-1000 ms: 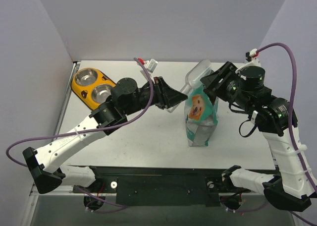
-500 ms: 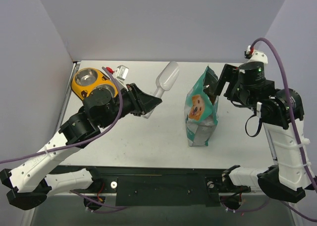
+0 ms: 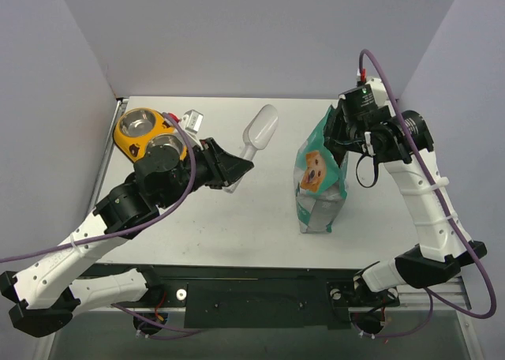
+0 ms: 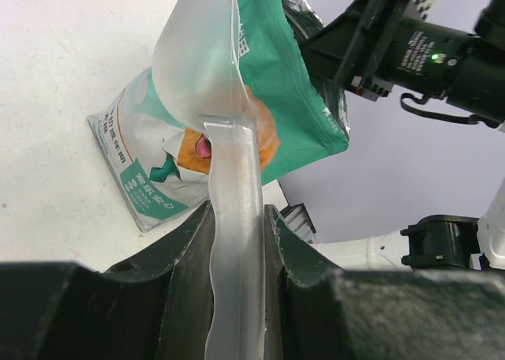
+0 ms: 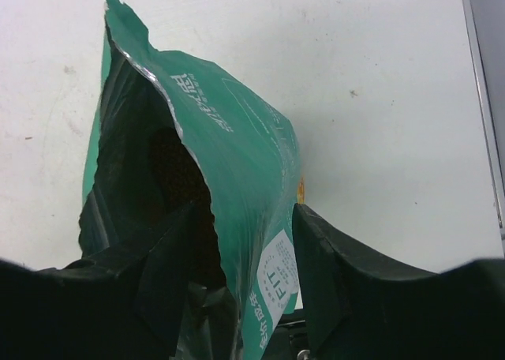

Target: Serve the pet food

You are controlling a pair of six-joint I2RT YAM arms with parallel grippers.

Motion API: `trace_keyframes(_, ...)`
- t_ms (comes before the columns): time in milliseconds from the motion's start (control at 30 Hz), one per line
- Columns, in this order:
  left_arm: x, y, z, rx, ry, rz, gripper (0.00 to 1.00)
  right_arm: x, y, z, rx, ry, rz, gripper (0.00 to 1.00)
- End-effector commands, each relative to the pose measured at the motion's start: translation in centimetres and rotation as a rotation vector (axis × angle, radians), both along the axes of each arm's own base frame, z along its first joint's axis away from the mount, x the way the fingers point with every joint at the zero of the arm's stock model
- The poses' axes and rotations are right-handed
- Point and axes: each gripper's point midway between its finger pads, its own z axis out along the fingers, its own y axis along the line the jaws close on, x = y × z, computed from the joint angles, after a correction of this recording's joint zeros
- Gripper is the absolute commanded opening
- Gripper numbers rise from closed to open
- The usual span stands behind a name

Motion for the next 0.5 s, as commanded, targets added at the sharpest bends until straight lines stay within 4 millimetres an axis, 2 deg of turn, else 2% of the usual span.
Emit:
trace_keyframes(0, -0.5, 1.5, 3.9, -0.061, -0.079, 0.021, 0.00, -0.2, -0.4, -1.6, -0.025, 0.034, -0.059, 0.47)
trace_keyframes(67, -0.8, 2.1, 4.0, -0.088, -0.064, 0.038, 0.00, -0.2, -0.7, -2.3, -0.058, 0.054, -0.072, 0.51)
trace_keyframes(133, -1.2, 2.4, 4.2, -0.116, -0.060, 0.037, 0.00, -0.3, -1.2, -2.5, -0.084, 0.065, -0.100, 0.49)
trace_keyframes(200, -1.4, 3.1, 4.2, -0.125, -0.056, 0.050, 0.00, -0.5, -1.6, -2.5, -0.101, 0.072, -0.117, 0.34)
trace_keyframes(233, -1.5, 3.6, 4.4, -0.130, -0.065, 0.064, 0.00, -0.6, -1.8, -2.6, -0.107, 0.074, -0.123, 0.20)
trace_keyframes(300, -1.7, 4.3, 4.4, -0.131, -0.074, 0.075, 0.00, -0.8, -1.9, -2.8, -0.113, 0.085, -0.121, 0.08)
trace_keyframes(367, -2.0, 4.6, 4.5, -0.131, -0.083, 0.070, 0.00, -0.8, -2.0, -2.7, -0.118, 0.084, -0.119, 0.00)
trace_keyframes(467, -2.7, 5.1, 4.7, -0.124, -0.081, 0.054, 0.00, -0.8, -2.4, -2.2, -0.128, 0.062, -0.136, 0.00)
